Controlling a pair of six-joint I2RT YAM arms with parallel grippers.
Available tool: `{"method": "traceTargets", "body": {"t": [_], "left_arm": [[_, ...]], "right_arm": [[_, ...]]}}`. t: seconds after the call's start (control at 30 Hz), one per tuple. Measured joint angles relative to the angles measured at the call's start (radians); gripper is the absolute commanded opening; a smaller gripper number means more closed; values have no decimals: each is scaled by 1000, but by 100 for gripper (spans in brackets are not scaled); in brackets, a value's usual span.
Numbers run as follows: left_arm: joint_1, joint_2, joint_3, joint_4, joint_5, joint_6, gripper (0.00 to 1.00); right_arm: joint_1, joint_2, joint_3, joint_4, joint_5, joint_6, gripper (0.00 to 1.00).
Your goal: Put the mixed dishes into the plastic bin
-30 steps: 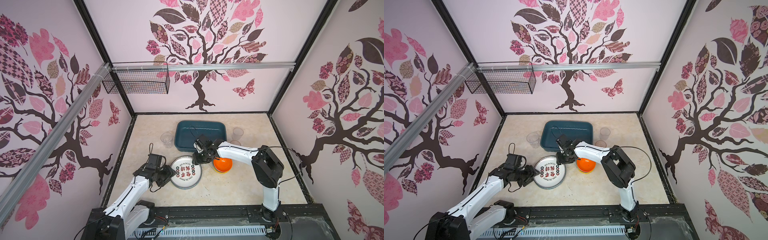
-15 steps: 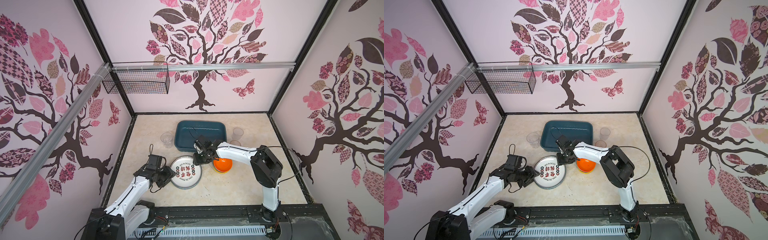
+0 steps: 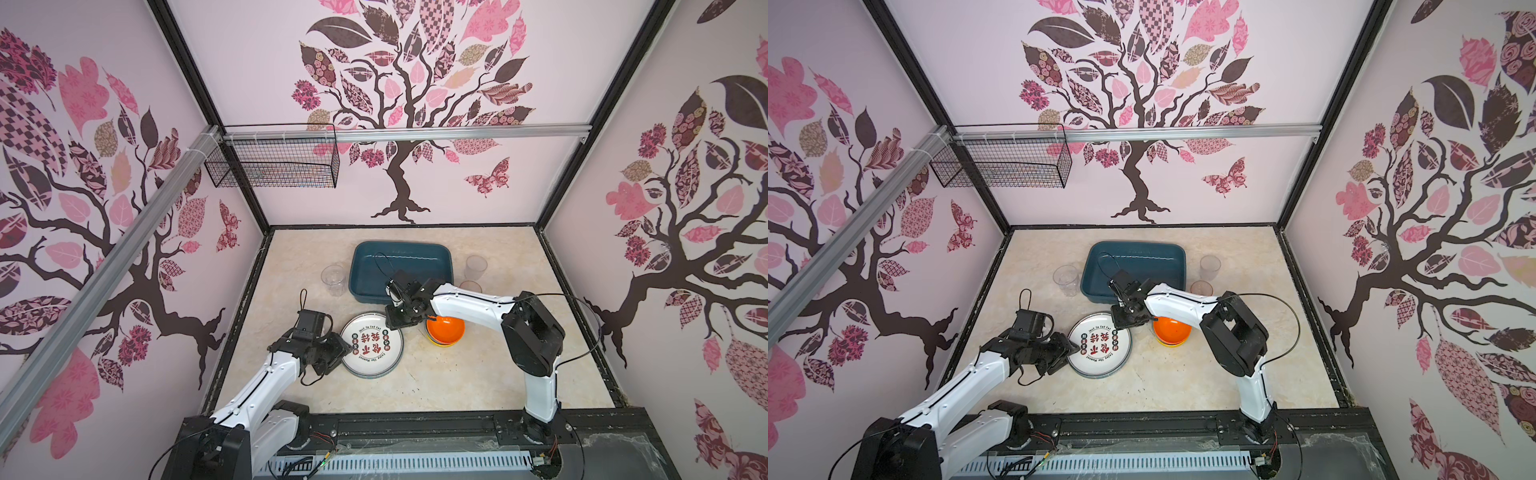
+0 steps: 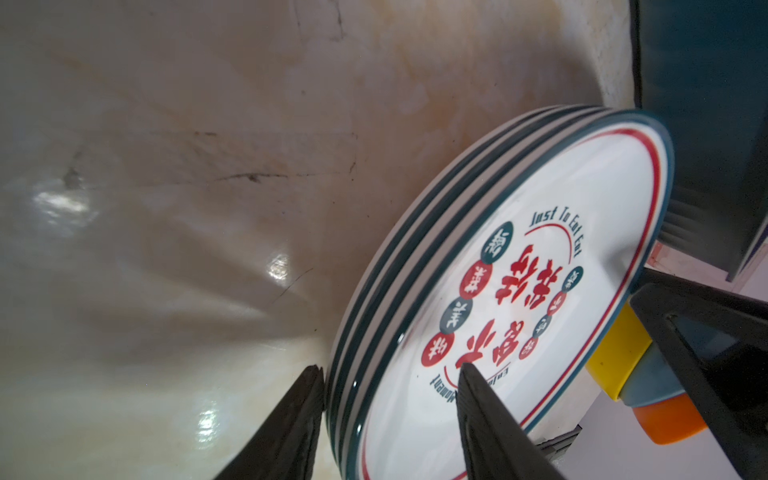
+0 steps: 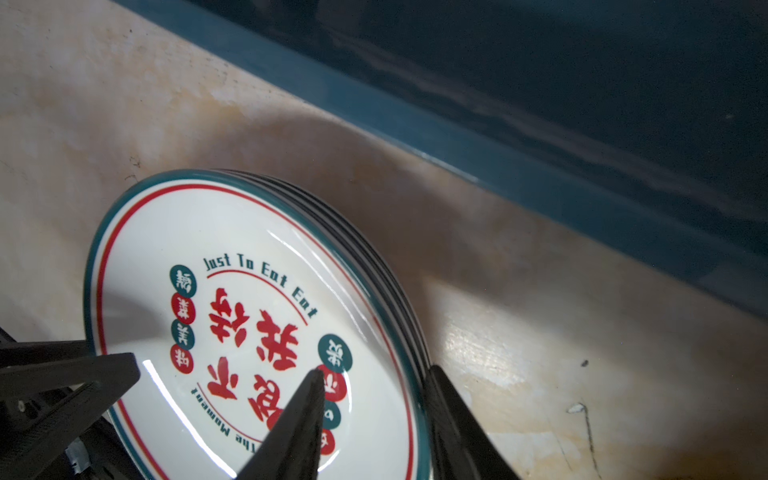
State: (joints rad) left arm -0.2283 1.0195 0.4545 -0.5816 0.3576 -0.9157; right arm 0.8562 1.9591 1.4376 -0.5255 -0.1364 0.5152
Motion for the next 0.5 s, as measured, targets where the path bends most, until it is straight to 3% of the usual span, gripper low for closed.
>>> {"method": "traceTargets", "body": {"t": [0.5], "left_arm": [[0, 8, -11, 16, 8, -1, 53]], "right_arm": [[0, 0, 0, -10, -3, -4, 32]]}}
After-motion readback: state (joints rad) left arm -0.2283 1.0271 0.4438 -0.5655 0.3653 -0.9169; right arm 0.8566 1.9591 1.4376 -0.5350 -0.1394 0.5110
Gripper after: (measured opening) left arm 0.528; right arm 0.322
